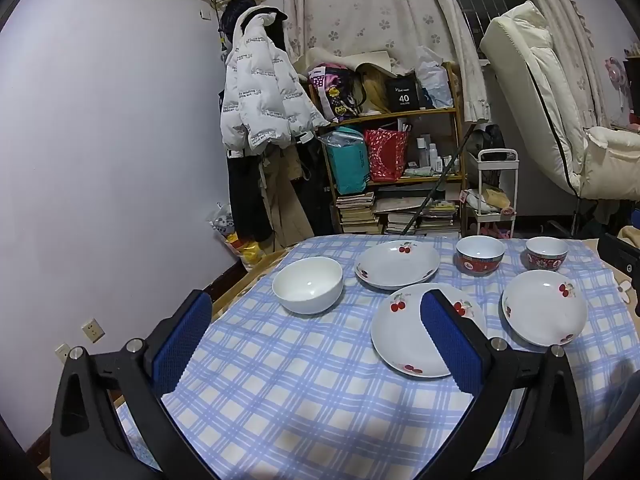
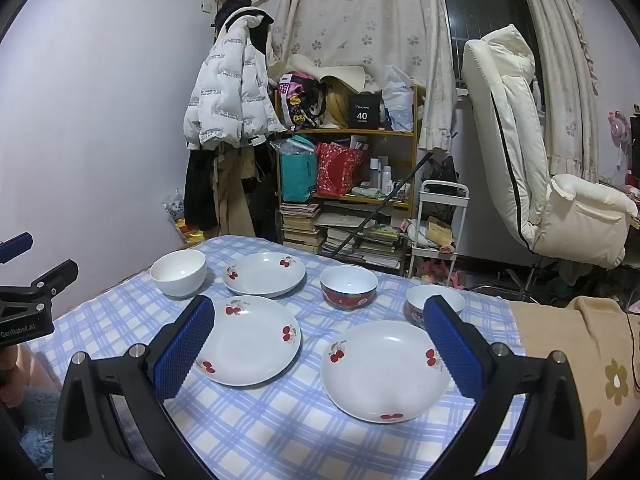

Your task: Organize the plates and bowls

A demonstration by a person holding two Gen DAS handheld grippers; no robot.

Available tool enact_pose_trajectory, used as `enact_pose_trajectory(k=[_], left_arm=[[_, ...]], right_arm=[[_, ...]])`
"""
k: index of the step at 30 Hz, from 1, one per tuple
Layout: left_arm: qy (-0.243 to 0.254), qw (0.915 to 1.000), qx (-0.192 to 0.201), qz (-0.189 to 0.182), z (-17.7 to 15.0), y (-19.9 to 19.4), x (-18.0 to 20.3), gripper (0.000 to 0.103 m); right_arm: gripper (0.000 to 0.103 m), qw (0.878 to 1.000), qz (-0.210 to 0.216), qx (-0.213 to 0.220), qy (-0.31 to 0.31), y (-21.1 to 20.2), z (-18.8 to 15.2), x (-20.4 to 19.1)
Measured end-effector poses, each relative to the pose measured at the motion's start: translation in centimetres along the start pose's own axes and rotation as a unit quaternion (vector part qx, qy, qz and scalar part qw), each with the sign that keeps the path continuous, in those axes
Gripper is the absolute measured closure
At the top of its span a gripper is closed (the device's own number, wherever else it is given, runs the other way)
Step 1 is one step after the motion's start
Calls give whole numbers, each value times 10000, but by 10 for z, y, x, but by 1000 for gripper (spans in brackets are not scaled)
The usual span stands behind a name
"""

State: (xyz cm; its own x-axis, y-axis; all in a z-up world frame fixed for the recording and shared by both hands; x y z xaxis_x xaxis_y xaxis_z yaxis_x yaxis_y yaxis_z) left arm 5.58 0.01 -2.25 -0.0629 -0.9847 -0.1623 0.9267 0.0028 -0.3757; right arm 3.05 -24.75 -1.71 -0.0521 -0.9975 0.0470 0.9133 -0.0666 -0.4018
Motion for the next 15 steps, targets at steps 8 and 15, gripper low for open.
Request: enact_pose_trajectory(k=[8, 15], left_arm=[[-99, 9999, 1, -39, 1, 6, -3, 1], [-58, 9999, 110, -15, 2, -5, -2, 1]], right_arm=[[0, 10000, 4, 12, 6, 0, 1, 0], [0, 10000, 3, -11, 0, 0, 1, 0]])
Point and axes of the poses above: each gripper's, at about its wrist camera, not at the fingertips, and y roughly the way its jaws point, x to its right, z to its top, the point moved 6 cm from there along y, roughly the way its jaws point, and after that the axes turned 3 degrees about -y, right-handed, at the moved point
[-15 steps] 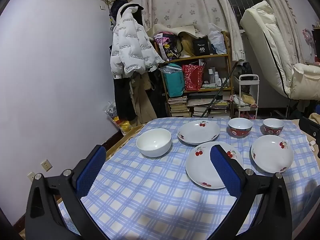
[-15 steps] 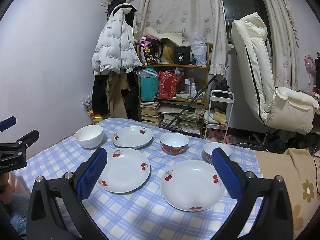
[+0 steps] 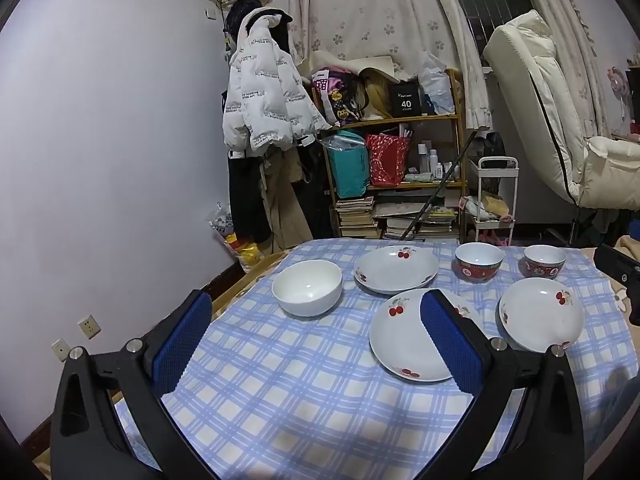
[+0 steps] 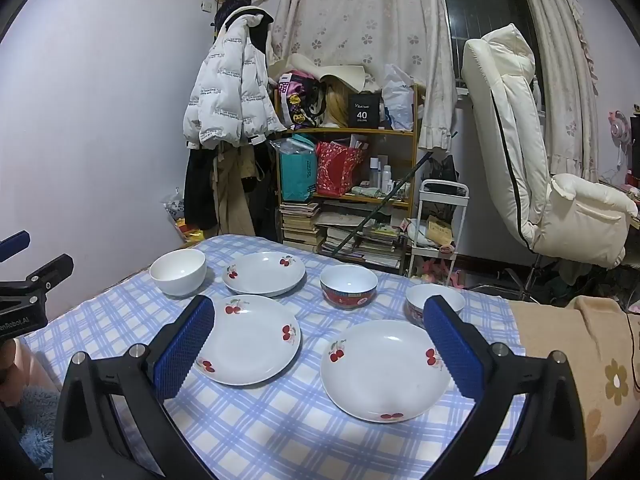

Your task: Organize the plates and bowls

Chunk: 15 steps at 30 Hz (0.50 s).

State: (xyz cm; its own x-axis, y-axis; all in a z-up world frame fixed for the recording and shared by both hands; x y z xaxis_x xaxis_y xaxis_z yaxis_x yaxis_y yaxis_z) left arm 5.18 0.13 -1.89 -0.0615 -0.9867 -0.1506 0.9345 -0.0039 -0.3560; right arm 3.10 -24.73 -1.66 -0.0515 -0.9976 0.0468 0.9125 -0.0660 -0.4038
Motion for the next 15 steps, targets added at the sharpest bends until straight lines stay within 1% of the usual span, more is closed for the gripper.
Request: enact_pose_trajectory(k=[2, 3, 15], left_arm=[[12, 10000, -7, 18, 3, 1, 5, 1], [-59, 10000, 0, -15, 2, 1, -3, 1], [-92, 10000, 2, -9, 1, -1, -6, 1]], right_arm=[[0, 10000, -3, 0, 2, 0, 0, 0], [0, 10000, -5, 2, 3, 0, 0, 0], [0, 10000, 3, -11, 2, 0, 0, -3]])
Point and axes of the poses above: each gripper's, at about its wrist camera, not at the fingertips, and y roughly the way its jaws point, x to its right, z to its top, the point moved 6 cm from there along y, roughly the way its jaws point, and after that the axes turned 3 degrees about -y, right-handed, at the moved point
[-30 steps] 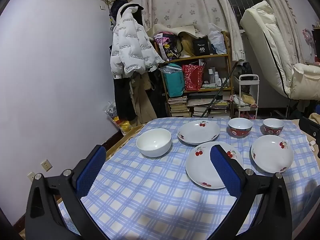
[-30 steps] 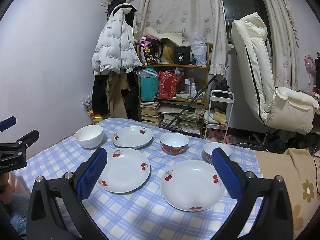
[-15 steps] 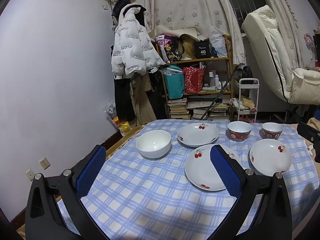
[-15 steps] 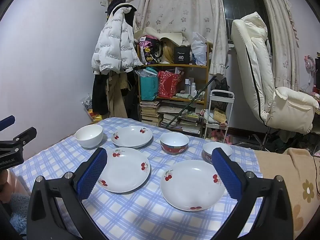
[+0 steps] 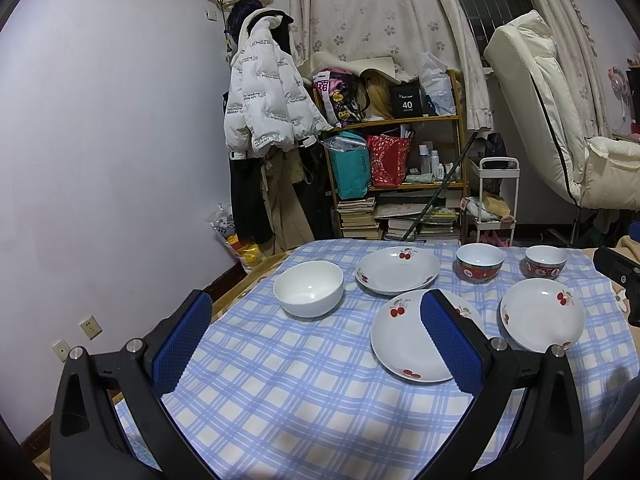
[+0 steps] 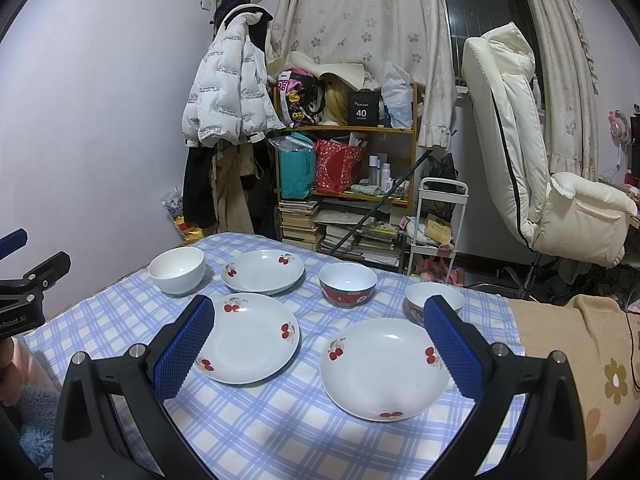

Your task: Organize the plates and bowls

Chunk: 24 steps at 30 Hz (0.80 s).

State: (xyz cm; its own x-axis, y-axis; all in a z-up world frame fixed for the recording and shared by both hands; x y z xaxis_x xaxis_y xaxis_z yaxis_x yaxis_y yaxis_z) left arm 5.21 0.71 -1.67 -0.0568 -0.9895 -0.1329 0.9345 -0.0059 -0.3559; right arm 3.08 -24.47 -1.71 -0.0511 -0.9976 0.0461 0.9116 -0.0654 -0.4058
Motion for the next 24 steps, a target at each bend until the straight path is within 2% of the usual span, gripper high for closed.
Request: enact_pose_trajectory(k=[24], left_arm=[[20, 10000, 14, 6, 0, 0, 0, 1]], right_arm=[[0, 10000, -4, -12, -4, -1, 1, 0]])
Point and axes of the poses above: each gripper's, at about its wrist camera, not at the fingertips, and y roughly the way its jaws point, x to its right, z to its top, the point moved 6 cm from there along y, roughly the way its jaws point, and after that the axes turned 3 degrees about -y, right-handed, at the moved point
